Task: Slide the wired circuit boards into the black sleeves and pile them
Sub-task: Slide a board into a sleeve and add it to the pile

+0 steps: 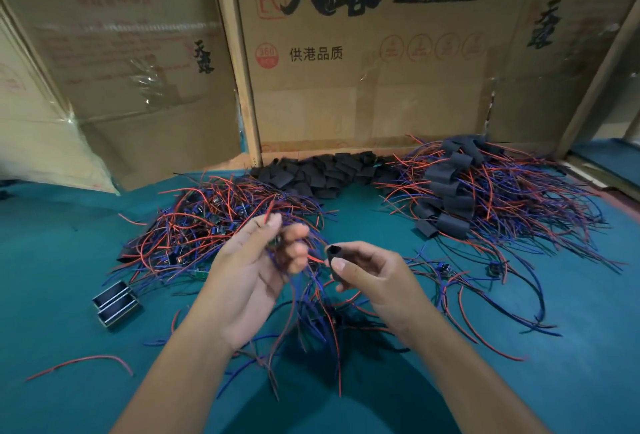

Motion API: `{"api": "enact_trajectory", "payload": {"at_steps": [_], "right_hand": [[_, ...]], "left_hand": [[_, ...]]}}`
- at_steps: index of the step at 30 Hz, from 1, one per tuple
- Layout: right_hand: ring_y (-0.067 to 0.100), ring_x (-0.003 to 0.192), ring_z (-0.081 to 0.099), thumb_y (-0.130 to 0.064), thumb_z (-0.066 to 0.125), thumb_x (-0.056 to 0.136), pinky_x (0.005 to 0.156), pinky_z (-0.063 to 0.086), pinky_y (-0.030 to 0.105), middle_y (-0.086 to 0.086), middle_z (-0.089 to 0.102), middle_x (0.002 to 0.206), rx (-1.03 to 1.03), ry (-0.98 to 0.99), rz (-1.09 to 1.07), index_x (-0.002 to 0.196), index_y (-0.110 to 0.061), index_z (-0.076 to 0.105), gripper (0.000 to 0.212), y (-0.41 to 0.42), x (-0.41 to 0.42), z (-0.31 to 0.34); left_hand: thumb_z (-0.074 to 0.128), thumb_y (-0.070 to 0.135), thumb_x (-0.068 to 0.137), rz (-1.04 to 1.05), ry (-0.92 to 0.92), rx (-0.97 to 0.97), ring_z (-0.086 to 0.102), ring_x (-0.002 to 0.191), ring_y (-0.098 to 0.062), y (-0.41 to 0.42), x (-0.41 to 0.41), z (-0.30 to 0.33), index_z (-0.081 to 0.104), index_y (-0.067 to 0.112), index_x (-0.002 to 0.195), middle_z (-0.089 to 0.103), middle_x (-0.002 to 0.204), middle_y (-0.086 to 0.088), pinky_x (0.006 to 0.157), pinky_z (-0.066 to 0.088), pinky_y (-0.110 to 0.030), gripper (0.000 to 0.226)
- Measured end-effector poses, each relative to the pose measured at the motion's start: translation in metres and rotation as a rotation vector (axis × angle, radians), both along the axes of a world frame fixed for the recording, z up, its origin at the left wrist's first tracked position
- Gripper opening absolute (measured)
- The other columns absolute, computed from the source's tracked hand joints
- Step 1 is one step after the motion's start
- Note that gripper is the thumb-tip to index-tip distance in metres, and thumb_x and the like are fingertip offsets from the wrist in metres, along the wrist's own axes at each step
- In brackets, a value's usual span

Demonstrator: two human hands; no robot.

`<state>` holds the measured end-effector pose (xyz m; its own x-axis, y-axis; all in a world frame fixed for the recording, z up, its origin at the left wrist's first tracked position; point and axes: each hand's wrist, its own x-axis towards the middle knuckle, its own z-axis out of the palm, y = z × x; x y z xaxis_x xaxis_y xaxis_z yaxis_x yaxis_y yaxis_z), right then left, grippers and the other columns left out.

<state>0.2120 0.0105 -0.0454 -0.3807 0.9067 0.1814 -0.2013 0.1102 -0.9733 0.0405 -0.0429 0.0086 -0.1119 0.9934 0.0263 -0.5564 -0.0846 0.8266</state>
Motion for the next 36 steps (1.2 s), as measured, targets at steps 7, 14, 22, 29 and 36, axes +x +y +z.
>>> {"api": "enact_trajectory", "payload": {"at_steps": [7,14,22,29,36], "right_hand": [[0.002,0.084,0.060,-0.036,0.070,0.087,0.075,0.048,0.016,-0.017,0.067,0.093,0.408,-0.675,-0.136,0.101,-0.030,0.067,0.015,0.003,0.011,-0.005],[0.003,0.086,0.063,-0.037,0.070,0.084,0.078,0.050,0.020,-0.018,0.067,0.097,0.458,-0.680,0.006,0.105,-0.033,0.066,0.021,-0.001,0.008,-0.004],[0.004,0.085,0.064,-0.041,0.067,0.082,0.078,0.050,0.021,-0.016,0.069,0.094,0.348,-0.526,-0.051,0.101,-0.037,0.068,0.019,0.003,0.014,0.001],[0.027,0.101,0.065,-0.016,0.069,0.084,0.093,0.051,0.044,0.019,0.070,0.111,-0.099,0.152,0.321,0.105,-0.006,0.071,0.024,-0.008,0.011,0.015],[0.046,0.129,0.047,-0.023,0.068,0.089,0.102,0.045,0.052,0.032,0.048,0.138,-0.100,0.468,0.515,0.119,0.003,0.058,0.041,-0.016,0.012,0.030]], "left_hand": [[0.046,0.023,0.103,0.284,-0.266,0.070,0.027,0.046,-0.006,0.011,-0.022,-0.002,0.049,0.019,0.084,0.037,0.059,0.008,0.043,0.029,-0.017,0.019],[0.043,0.027,0.104,0.280,-0.280,0.180,0.021,0.042,-0.008,0.009,-0.032,0.000,0.057,0.020,0.083,0.030,0.053,0.010,0.040,0.023,-0.020,0.027],[0.041,0.042,0.103,0.091,0.192,0.037,0.013,0.043,-0.012,0.001,-0.024,0.000,0.056,0.019,0.074,0.023,0.052,0.003,0.043,0.010,-0.026,0.040],[0.043,0.044,0.099,-0.247,0.803,0.186,0.028,0.052,-0.014,-0.020,-0.011,0.006,0.064,0.018,0.071,0.039,0.056,0.002,0.047,0.023,-0.023,0.044],[0.044,0.039,0.097,-0.568,0.933,0.160,0.033,0.055,-0.011,-0.024,-0.002,0.004,0.071,0.019,0.075,0.047,0.060,0.001,0.052,0.025,-0.023,0.040]]}}
